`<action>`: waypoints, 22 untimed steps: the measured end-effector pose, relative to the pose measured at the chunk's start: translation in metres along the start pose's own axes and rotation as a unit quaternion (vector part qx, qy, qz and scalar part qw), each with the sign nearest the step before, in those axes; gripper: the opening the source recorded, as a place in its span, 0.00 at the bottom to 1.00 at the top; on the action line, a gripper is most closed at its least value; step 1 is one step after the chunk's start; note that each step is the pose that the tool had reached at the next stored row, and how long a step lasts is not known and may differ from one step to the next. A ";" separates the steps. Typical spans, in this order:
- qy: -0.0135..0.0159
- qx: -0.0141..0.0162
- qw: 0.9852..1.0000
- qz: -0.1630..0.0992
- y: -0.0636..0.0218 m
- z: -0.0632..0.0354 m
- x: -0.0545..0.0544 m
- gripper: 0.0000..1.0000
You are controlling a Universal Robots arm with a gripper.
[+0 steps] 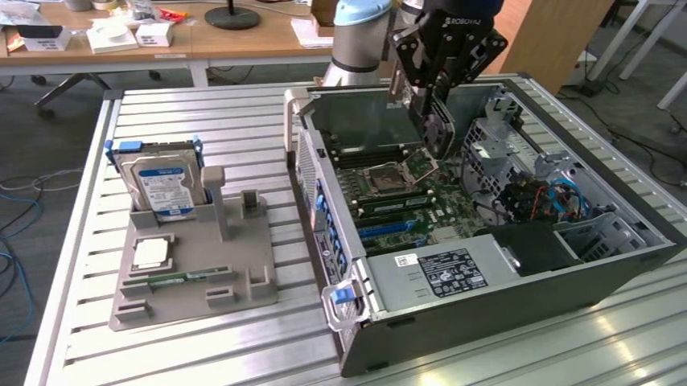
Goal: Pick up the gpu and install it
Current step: 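Pick up the gpu and move the gpu toward the slot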
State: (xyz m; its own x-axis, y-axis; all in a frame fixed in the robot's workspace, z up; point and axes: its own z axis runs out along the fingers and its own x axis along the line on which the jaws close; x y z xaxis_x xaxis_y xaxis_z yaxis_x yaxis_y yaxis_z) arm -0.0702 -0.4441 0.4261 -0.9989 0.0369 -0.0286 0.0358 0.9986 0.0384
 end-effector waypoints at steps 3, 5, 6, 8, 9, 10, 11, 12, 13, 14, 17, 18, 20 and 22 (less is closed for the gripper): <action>0.000 0.000 1.000 0.000 0.0005 0.0003 -0.011 0.26; 0.000 0.000 1.000 0.000 0.0008 0.0006 -0.018 0.26; 0.000 0.000 1.000 0.000 0.0010 0.0007 -0.022 0.26; 0.000 0.000 1.000 0.000 0.0014 0.0009 -0.029 0.26; 0.000 0.000 1.000 0.000 0.0015 0.0010 -0.032 0.26; 0.000 0.000 1.000 0.000 0.0017 0.0011 -0.036 0.26; 0.000 0.000 1.000 0.000 0.0019 0.0012 -0.040 0.26; 0.000 0.000 1.000 0.000 0.0021 0.0013 -0.044 0.26; 0.000 0.000 1.000 0.000 0.0023 0.0015 -0.048 0.26; 0.000 0.000 1.000 0.000 0.0025 0.0016 -0.052 0.26; 0.000 0.000 1.000 0.000 0.0030 0.0020 -0.064 0.26; 0.000 0.000 1.000 0.000 0.0032 0.0021 -0.068 0.26; 0.000 0.000 1.000 0.000 0.0036 0.0023 -0.075 0.26; 0.000 0.000 1.000 0.000 0.0039 0.0025 -0.080 0.26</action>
State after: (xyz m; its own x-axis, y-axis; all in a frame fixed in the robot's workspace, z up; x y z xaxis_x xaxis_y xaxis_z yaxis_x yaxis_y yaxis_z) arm 0.0101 -0.4431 0.4261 -0.9989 0.0369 -0.0285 0.0358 0.9986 0.0384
